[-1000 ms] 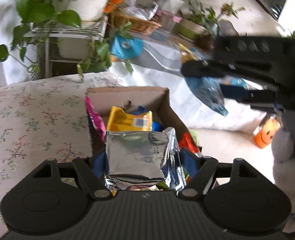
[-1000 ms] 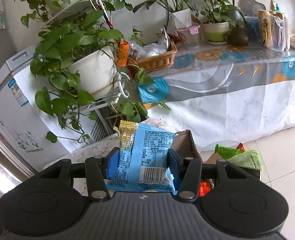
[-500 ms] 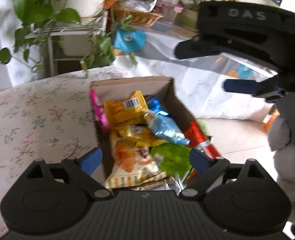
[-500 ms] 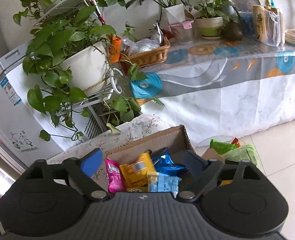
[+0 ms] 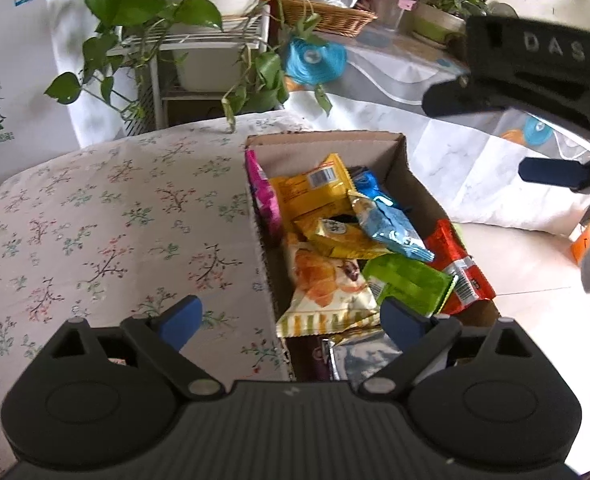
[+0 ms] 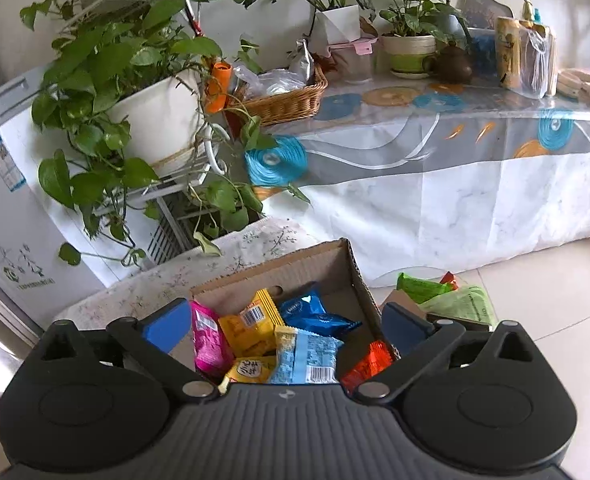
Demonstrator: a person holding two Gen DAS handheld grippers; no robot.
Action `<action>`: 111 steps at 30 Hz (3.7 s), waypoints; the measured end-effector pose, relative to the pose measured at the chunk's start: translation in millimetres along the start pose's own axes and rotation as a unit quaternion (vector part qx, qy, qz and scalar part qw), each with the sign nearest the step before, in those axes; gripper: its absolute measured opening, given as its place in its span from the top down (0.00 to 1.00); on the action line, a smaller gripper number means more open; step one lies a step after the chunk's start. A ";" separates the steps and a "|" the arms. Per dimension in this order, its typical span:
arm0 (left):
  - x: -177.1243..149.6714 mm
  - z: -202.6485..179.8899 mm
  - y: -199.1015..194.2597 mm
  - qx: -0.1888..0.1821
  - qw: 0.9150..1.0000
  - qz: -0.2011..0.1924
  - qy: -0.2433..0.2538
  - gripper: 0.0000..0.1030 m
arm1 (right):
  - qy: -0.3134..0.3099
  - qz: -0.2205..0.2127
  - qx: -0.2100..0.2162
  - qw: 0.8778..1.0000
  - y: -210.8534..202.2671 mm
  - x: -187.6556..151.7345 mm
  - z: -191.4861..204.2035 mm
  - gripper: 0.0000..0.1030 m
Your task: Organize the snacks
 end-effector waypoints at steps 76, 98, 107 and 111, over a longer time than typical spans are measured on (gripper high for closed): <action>35.3 -1.3 14.8 0.105 0.994 0.009 0.024 0.02 | -0.064 0.108 -0.098 0.987 11.1 -42.1 -5.8 0.00; 39.6 9.6 24.3 0.074 0.995 0.017 0.072 0.02 | -0.087 0.124 -0.111 0.982 21.1 -41.2 3.1 0.00; 42.2 32.5 19.0 0.077 0.993 0.011 0.085 0.02 | -0.118 0.130 -0.089 0.981 30.9 -38.3 27.2 0.00; 42.8 38.1 11.4 0.057 0.995 0.007 0.087 0.02 | -0.124 0.126 -0.086 0.981 33.5 -36.2 34.3 0.00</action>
Point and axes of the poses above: each gripper's, at about its wrist camera, not at the fingertips, and y roughly the way its jaws point, z to its left, x to its top, the point moved 2 cm from there along y, roughly the way its jaws point, and after that the axes turned 9 degrees about -y, right-handed, at the moved point
